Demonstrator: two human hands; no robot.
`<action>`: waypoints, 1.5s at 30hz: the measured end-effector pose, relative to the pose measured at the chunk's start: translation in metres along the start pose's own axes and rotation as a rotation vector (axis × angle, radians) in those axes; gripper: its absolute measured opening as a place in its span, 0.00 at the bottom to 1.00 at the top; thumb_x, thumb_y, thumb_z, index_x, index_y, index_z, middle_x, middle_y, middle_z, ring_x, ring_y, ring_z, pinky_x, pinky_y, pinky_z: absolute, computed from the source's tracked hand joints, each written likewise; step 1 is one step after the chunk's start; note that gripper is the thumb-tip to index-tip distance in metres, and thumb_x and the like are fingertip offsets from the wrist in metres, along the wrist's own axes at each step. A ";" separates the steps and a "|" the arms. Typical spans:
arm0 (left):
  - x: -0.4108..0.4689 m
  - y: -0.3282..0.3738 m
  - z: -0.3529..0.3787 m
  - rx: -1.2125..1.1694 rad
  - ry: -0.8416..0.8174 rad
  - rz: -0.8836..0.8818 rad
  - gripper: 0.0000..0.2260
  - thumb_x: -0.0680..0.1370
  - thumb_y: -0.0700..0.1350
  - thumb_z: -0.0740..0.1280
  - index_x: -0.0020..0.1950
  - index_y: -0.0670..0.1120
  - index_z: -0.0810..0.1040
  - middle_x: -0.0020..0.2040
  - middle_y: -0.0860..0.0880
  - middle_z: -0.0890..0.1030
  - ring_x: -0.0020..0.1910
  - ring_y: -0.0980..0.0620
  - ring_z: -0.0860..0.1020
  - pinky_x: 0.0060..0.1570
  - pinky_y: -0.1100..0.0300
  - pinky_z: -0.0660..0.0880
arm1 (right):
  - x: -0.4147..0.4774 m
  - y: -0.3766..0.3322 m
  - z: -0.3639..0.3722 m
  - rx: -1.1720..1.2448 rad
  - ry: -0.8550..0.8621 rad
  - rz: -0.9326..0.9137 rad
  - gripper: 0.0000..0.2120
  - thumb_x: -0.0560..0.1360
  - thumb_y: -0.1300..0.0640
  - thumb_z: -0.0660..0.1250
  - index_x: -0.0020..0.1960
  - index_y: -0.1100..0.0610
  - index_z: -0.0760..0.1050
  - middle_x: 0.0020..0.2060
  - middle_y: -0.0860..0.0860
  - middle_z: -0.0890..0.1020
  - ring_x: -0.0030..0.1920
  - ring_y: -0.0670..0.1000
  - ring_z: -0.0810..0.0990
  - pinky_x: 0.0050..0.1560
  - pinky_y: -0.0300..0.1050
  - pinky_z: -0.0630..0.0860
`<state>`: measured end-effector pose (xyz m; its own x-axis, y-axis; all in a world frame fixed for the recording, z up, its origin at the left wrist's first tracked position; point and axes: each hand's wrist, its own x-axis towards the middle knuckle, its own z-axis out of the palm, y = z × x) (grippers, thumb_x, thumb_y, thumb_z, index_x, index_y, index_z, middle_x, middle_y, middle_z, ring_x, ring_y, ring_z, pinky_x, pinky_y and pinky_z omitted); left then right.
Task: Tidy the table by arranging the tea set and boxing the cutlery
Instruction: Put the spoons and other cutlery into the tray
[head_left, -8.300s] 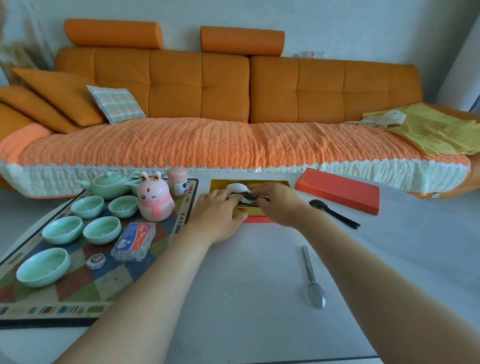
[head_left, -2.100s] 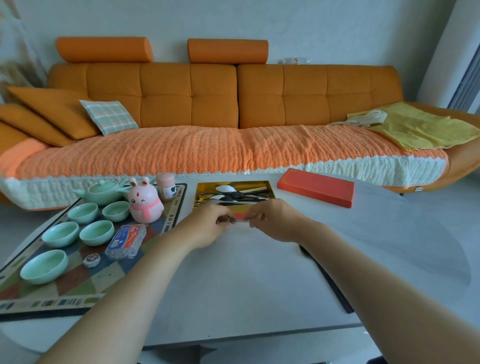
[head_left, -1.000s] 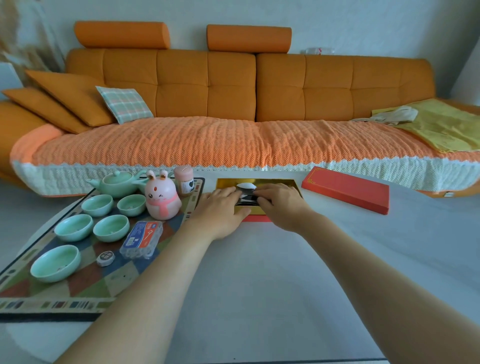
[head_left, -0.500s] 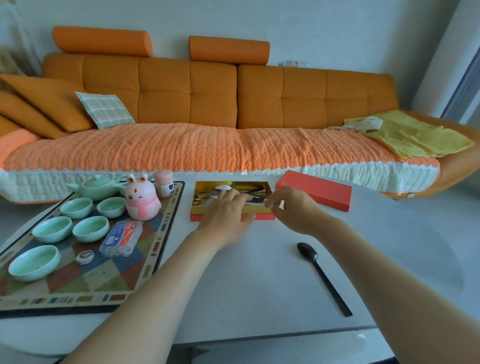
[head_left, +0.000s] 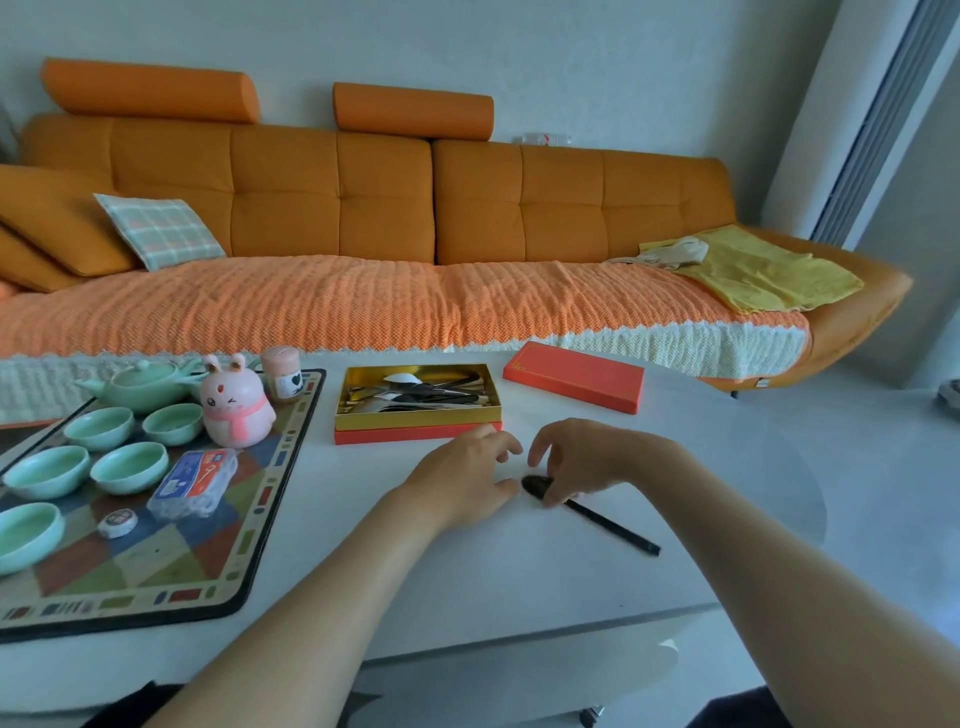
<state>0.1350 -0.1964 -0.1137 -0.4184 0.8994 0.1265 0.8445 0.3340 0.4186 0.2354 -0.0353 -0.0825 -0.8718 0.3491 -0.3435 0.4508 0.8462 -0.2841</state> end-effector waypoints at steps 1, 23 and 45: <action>-0.001 -0.001 -0.001 -0.001 0.000 -0.002 0.18 0.78 0.52 0.66 0.68 0.55 0.70 0.61 0.55 0.73 0.51 0.56 0.72 0.47 0.63 0.71 | 0.000 -0.004 0.002 0.007 0.021 -0.030 0.24 0.67 0.50 0.78 0.61 0.45 0.74 0.49 0.46 0.83 0.47 0.47 0.81 0.49 0.45 0.79; -0.005 -0.057 -0.034 -0.089 -0.008 -0.117 0.14 0.76 0.49 0.71 0.61 0.53 0.77 0.56 0.54 0.73 0.53 0.53 0.74 0.52 0.59 0.72 | 0.034 -0.033 0.020 0.114 0.293 -0.169 0.05 0.75 0.52 0.71 0.50 0.47 0.83 0.45 0.43 0.82 0.44 0.43 0.78 0.41 0.36 0.72; 0.022 -0.135 -0.058 0.239 0.190 -0.187 0.22 0.83 0.56 0.53 0.77 0.51 0.62 0.77 0.52 0.62 0.75 0.50 0.59 0.69 0.50 0.60 | 0.135 -0.092 -0.001 0.276 0.626 -0.194 0.19 0.78 0.67 0.56 0.55 0.51 0.81 0.50 0.49 0.77 0.40 0.47 0.75 0.39 0.39 0.72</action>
<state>-0.0071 -0.2379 -0.1154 -0.6088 0.7555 0.2421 0.7924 0.5645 0.2310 0.0757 -0.0655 -0.1019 -0.8505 0.4380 0.2913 0.2359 0.8126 -0.5330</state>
